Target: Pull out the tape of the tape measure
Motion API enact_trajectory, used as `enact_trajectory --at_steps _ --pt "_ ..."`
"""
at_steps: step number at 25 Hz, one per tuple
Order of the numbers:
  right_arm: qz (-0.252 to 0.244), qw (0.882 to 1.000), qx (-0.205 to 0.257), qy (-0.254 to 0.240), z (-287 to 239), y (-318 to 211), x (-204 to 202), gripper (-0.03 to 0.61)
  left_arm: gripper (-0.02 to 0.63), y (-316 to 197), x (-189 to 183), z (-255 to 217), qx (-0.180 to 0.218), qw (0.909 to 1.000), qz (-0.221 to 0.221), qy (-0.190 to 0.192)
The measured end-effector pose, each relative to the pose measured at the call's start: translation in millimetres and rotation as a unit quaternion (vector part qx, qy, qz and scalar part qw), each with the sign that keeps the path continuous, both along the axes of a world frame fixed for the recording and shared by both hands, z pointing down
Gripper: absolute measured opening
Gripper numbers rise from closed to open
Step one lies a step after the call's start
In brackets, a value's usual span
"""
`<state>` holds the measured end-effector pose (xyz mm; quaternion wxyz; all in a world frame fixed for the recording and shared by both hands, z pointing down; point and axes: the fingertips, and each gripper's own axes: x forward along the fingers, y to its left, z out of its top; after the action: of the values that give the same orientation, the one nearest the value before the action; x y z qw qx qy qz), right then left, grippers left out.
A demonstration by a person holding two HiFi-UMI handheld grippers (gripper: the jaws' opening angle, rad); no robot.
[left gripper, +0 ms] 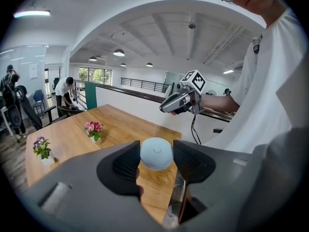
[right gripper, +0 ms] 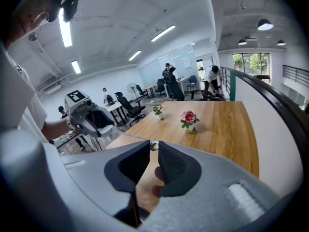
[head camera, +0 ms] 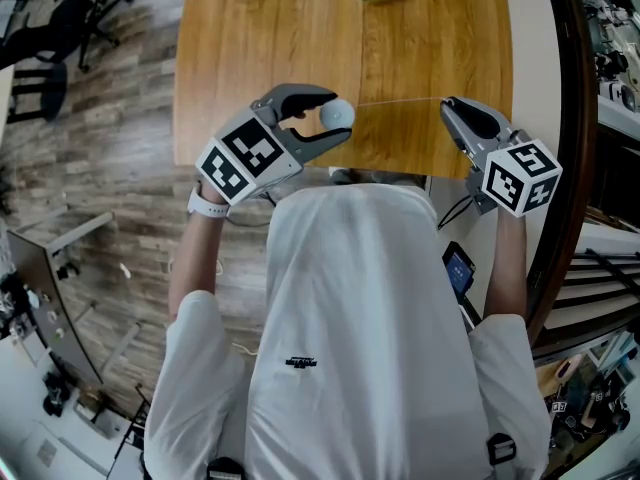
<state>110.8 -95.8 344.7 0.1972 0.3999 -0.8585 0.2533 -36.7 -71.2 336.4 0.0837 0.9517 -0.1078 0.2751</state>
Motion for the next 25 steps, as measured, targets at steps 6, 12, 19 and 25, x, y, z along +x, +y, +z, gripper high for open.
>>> enact_trajectory --at_steps 6,12,19,25 --pt "0.047 0.999 0.002 0.001 -2 -6 36 0.060 0.238 -5 -15 1 -0.004 0.9998 -0.019 0.001" --pt "0.092 0.996 0.006 0.008 -2 -10 60 0.060 0.238 -7 -26 10 0.004 0.9994 -0.026 -0.022" --pt "0.104 0.994 0.011 0.019 -5 -9 73 0.060 0.236 -7 -34 10 -0.013 0.9992 -0.036 -0.014" --pt "0.145 0.989 0.014 0.027 -6 -13 97 0.060 0.236 -7 -43 14 -0.013 0.9986 -0.046 -0.021"
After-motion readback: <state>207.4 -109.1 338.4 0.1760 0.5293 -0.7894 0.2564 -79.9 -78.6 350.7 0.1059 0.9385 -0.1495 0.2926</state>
